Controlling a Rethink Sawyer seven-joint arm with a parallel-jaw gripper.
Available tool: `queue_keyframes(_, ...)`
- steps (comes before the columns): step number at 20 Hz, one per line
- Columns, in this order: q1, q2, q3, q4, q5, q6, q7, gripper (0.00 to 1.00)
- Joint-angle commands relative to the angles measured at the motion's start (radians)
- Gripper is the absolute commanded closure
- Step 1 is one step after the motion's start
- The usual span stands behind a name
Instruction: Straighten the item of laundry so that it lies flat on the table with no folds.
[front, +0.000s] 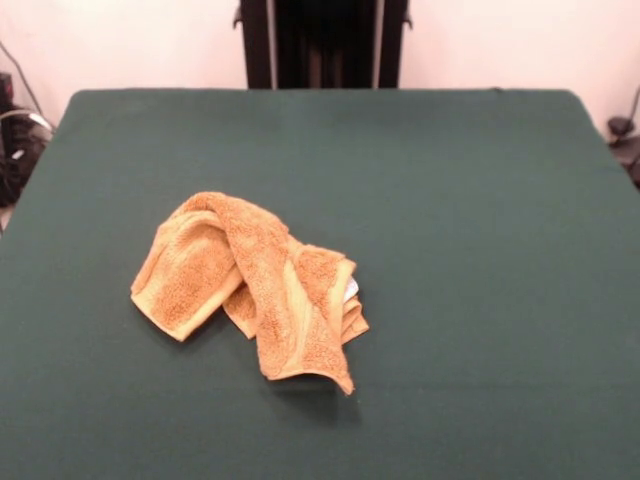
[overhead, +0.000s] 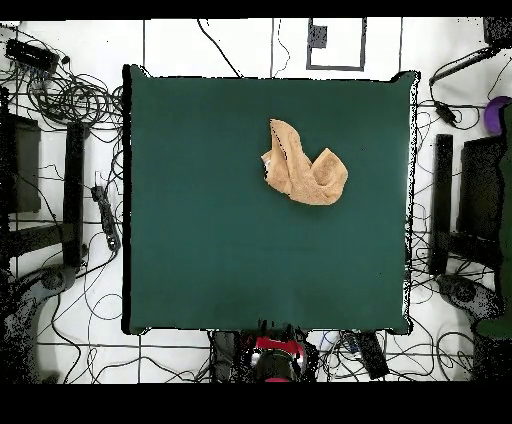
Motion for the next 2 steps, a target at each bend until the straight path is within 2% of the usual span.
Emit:
queue_keyframes(1,0.037,0.2,0.057,-0.07,-0.2,-0.14,0.019,0.0)
queue_keyframes(2,-0.123,0.047,0.213,0.031,0.01,0.199,-0.061,0.0)
